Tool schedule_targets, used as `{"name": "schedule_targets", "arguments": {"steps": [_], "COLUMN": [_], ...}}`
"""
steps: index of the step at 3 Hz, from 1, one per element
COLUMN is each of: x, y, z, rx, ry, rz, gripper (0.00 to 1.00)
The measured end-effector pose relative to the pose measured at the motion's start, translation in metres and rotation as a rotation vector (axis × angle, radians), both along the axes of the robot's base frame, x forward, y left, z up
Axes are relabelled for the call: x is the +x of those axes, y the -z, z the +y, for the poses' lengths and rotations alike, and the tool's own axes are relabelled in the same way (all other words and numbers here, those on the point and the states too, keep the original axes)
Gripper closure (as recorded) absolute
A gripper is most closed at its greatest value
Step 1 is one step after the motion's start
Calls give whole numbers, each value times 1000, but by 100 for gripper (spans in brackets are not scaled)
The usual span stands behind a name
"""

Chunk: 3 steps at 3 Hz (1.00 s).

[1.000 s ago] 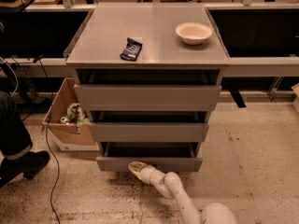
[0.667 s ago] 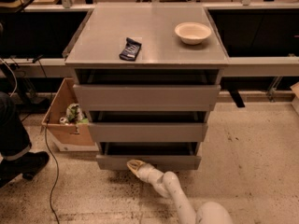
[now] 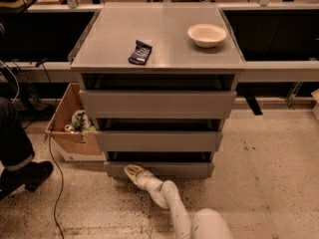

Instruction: Close bottom drawer

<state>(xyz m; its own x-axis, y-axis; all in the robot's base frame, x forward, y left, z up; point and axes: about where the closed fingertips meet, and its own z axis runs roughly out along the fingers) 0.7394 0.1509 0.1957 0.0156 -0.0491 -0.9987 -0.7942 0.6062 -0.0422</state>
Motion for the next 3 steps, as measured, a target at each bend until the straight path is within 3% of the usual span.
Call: {"name": "schedule_targets", "arguments": {"steps": [1,3], "x": [11,14], "y": [-12,-10], "z": [25,34], "rx": [45,54], "ry": [17,30], "rz": [-23,-27], "gripper": [100,100]}}
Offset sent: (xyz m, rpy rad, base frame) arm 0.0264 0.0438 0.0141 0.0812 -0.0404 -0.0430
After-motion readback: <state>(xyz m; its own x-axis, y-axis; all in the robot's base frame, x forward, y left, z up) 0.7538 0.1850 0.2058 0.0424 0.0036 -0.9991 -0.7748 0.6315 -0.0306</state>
